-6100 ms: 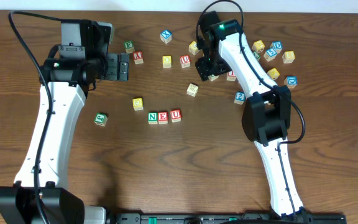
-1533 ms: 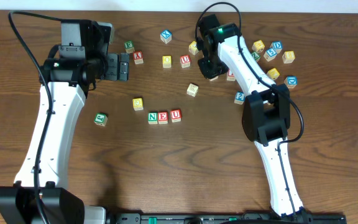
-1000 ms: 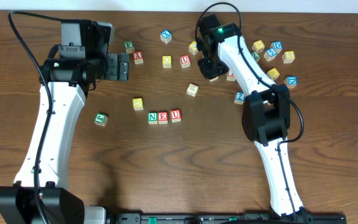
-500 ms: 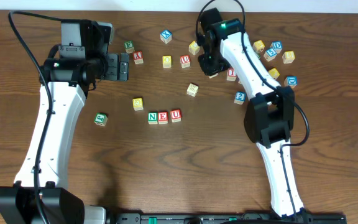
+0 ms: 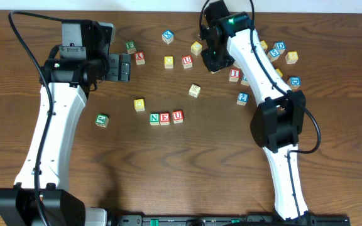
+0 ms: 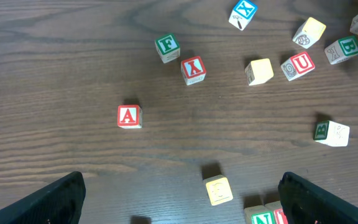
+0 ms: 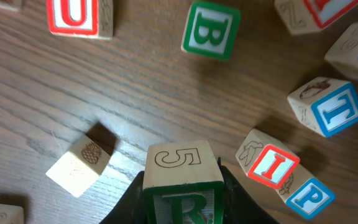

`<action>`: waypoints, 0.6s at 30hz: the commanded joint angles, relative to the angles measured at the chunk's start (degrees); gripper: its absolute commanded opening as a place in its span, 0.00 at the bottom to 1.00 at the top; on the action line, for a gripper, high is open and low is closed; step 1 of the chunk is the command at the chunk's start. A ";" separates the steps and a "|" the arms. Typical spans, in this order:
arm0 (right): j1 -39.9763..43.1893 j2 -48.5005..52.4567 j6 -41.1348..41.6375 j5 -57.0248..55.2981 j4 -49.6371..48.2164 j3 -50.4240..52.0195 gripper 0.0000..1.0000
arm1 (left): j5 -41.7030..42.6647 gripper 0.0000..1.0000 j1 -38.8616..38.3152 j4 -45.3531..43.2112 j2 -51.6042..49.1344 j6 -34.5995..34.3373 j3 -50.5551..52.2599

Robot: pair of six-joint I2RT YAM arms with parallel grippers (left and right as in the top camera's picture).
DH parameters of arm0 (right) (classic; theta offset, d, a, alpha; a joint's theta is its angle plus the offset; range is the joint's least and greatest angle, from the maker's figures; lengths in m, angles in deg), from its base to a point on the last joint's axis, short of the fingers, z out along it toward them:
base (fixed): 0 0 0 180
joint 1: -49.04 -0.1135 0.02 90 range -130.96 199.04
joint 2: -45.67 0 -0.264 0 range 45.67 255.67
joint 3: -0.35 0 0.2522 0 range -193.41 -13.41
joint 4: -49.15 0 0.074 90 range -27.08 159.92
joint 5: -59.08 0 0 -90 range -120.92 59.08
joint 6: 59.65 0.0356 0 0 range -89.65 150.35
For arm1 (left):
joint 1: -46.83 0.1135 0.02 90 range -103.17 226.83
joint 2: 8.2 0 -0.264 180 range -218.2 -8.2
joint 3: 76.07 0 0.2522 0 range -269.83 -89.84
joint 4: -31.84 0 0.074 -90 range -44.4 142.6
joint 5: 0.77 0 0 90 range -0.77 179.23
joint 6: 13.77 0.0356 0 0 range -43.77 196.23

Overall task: Spell out NEURIPS
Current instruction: 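Carry the green R block down toward the right of the red U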

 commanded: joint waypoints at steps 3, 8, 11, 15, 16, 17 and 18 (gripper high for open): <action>-0.87 -6.38 0.37 0.72 -3.04 0.72 0.13 | 0.35 0.98 0.20 0.00 0.24 0.61 -1.46; -1.31 -13.05 0.96 0.74 -10.43 11.08 0.18 | 0.35 0.98 0.20 0.00 0.24 0.61 -1.46; -1.29 -17.51 2.03 0.70 -15.39 19.28 0.21 | 0.35 0.98 0.20 0.00 0.24 0.61 -1.49; -1.31 -22.45 4.39 0.70 -19.98 29.44 0.20 | 0.35 0.98 0.20 0.00 0.24 0.61 -1.46; -1.36 -23.39 5.31 0.70 -20.85 31.58 0.19 | 0.35 0.98 0.20 0.00 0.24 0.61 -1.46; -1.38 -24.65 6.51 0.59 -22.10 34.49 0.18 | 0.35 0.98 0.20 0.00 0.24 0.61 -1.49; -1.44 -25.64 7.48 0.39 -23.08 36.65 0.18 | 0.35 0.98 0.20 0.00 0.24 0.61 -1.49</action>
